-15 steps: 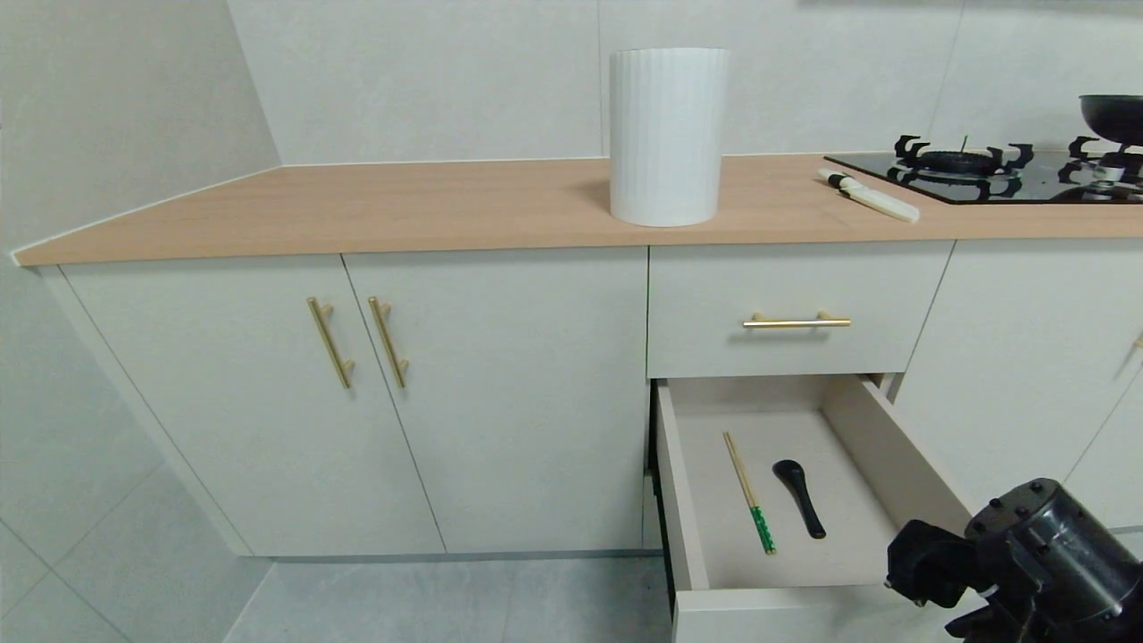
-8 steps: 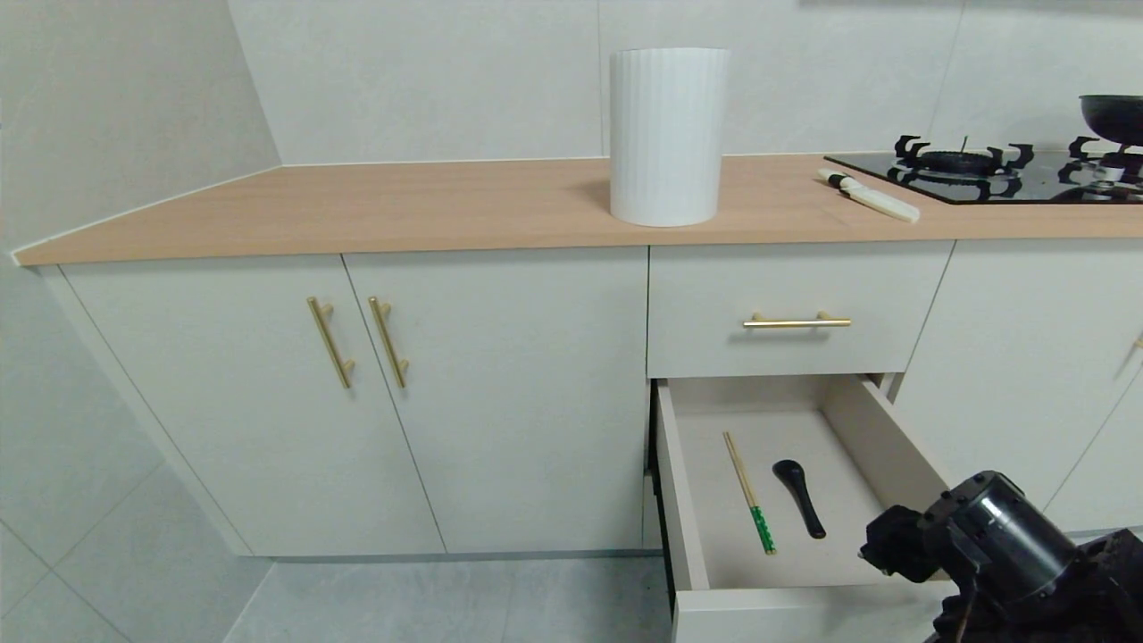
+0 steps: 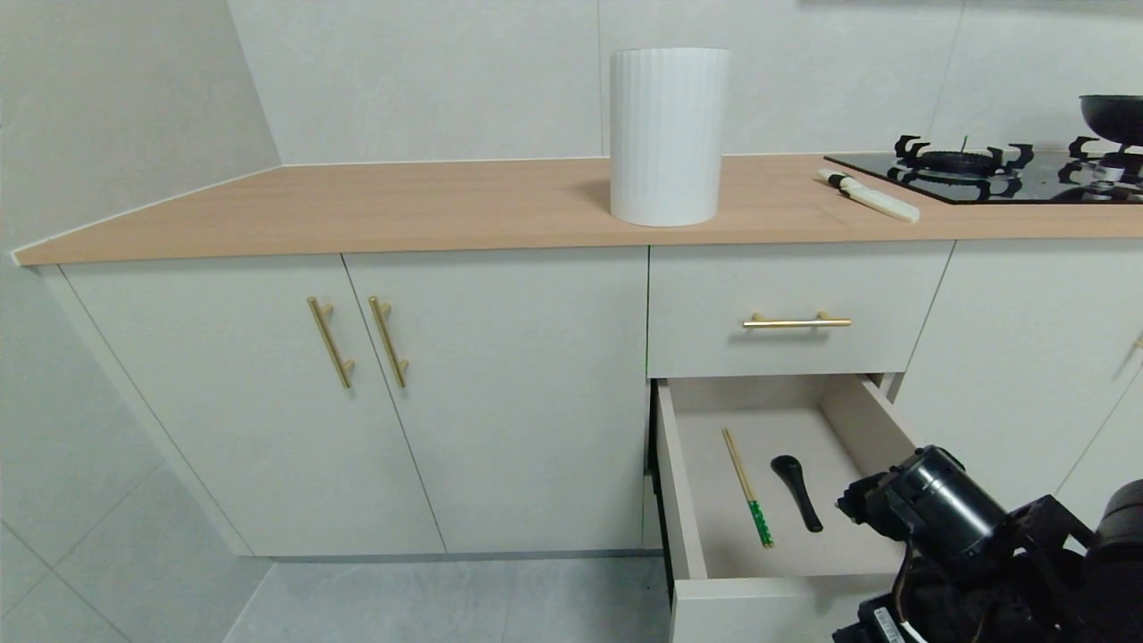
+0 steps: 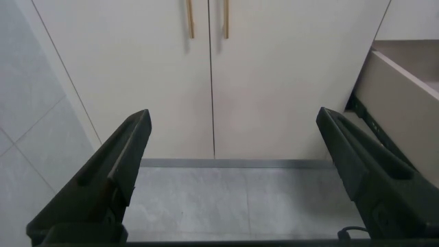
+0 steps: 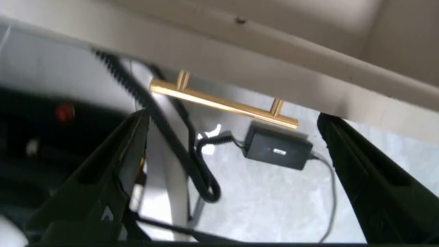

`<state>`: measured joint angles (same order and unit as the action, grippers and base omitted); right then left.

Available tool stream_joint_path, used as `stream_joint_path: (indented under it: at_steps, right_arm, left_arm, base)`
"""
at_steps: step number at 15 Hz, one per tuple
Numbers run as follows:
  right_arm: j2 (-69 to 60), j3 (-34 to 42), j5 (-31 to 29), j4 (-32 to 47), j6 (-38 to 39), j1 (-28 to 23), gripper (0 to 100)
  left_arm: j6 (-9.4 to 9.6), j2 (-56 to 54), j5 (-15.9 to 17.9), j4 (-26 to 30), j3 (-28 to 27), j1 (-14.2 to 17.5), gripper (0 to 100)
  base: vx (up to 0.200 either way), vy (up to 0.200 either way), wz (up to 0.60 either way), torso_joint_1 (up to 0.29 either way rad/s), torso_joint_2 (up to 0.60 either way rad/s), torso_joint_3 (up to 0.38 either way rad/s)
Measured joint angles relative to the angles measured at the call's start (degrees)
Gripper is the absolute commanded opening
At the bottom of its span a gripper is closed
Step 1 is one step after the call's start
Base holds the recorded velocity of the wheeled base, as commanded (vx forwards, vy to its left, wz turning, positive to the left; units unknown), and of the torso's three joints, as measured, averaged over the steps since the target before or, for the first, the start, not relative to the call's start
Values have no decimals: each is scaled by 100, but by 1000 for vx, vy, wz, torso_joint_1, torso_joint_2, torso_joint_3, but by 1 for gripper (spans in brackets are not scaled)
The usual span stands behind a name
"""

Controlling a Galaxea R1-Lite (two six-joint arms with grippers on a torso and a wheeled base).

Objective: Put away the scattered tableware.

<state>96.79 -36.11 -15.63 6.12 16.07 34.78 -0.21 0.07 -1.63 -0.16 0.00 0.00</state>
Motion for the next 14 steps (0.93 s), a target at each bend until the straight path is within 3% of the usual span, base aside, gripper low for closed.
stream_joint_path:
  at_steps: [5,14]
  right_arm:
    - [232,-407,-2,-27,569,-269,100]
    - [775,-683,24,-369,607,-872,100]
  left_arm:
    - [2,0,-2,0,0,0,100]
    - [2,0,-2,0,0,0,100]
  base:
    - [0,0,0,0,0,0]
    - [0,0,0,0,0,0]
